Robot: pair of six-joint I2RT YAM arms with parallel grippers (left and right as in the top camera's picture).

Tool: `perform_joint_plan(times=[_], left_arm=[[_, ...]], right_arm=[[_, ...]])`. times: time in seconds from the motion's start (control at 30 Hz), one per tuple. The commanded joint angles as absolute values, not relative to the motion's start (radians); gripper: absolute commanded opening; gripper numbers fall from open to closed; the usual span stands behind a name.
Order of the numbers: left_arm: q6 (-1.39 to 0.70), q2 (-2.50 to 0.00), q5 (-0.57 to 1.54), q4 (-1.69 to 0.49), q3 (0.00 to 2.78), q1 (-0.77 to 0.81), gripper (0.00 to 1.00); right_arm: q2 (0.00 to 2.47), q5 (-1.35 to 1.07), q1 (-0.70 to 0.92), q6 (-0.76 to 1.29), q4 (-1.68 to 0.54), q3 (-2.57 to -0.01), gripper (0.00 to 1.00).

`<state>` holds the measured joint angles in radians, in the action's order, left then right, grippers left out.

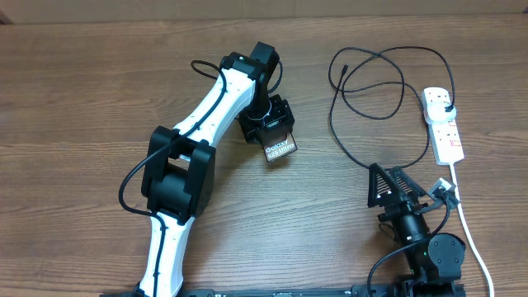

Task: Plug charger to phone and switch on socket
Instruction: 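Move the right gripper toward the phone held by the left gripper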

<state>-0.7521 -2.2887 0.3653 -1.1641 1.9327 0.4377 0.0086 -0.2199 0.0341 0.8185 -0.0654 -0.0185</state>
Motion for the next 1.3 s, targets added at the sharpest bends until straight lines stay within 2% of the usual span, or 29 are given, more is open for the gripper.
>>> perform_joint_plan(times=[0.0, 0.13, 0.27, 0.37, 0.47, 0.57, 0.67, 0.73, 0.9, 0.97, 1.07, 1.27], left_arm=[[-0.748, -2.289, 0.394, -1.167, 1.967, 0.430, 0.48], [-0.748, -2.289, 0.379, -1.168, 1.967, 0.430, 0.48], [-0.767, -2.291, 0.150, -1.166, 1.966, 0.451, 0.50], [-0.771, -2.291, 0.149, -1.122, 1.966, 0.454, 0.49], [-0.775, -2.291, 0.143, -1.098, 1.966, 0.454, 0.49], [-0.785, -2.291, 0.117, -1.085, 1.966, 0.455, 0.49], [-0.786, -2.303, 0.082, -1.077, 1.966, 0.456, 0.50], [-0.786, -2.317, 0.075, -1.065, 1.966, 0.456, 0.50], [-0.786, -2.362, 0.062, -1.013, 1.965, 0.457, 0.49], [-0.785, -2.364, 0.035, -1.012, 1.966, 0.457, 0.49], [-0.785, -2.374, 0.015, -1.007, 1.966, 0.457, 0.49], [-0.785, -2.434, 0.041, -0.996, 1.966, 0.457, 0.57]], right_arm=[[0.003, -0.331, 0.033, 0.980, -0.036, -0.007, 1.00], [0.003, -0.388, 0.033, 0.981, -0.053, -0.007, 1.00], [0.003, -0.398, 0.033, 0.978, -0.052, -0.008, 1.00], [0.004, -0.387, 0.033, 0.825, -0.054, -0.008, 1.00], [0.048, -0.414, 0.033, 0.797, -0.056, -0.008, 1.00], [0.184, -0.461, 0.034, 0.728, -0.052, -0.008, 1.00], [0.400, -0.473, 0.034, 0.721, 0.120, -0.027, 1.00], [0.517, -0.473, 0.034, 0.672, 0.150, -0.065, 1.00], [1.005, -0.473, 0.034, 0.485, 0.149, -0.330, 1.00], [1.114, -0.474, 0.035, 0.469, 0.140, -0.397, 1.00], [1.253, -0.507, 0.047, 0.470, 0.139, -0.474, 1.00], [1.272, -0.584, 0.047, 0.471, 0.212, -0.480, 1.00]])
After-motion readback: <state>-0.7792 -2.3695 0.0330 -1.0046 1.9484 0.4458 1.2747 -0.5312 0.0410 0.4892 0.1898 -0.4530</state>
